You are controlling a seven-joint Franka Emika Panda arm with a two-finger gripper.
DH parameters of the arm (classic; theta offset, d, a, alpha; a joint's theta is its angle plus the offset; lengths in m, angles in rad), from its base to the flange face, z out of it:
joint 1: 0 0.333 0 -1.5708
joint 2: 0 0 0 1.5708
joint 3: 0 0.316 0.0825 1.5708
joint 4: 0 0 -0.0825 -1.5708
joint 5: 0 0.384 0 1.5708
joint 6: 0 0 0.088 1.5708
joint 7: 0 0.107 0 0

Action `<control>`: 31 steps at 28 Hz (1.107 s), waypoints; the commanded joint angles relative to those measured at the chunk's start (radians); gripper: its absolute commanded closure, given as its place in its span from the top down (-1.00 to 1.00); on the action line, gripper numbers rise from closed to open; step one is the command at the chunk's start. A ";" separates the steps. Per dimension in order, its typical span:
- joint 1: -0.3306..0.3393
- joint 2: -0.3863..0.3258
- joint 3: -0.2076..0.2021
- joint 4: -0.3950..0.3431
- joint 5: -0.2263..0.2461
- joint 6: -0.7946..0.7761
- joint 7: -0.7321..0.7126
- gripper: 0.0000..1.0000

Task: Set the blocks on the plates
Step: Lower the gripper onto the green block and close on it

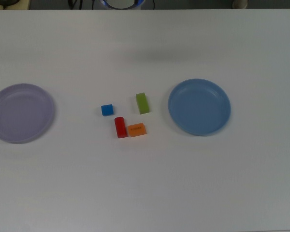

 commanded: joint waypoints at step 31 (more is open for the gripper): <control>0.024 0.239 0.041 -0.349 0.066 0.608 -0.070 1.00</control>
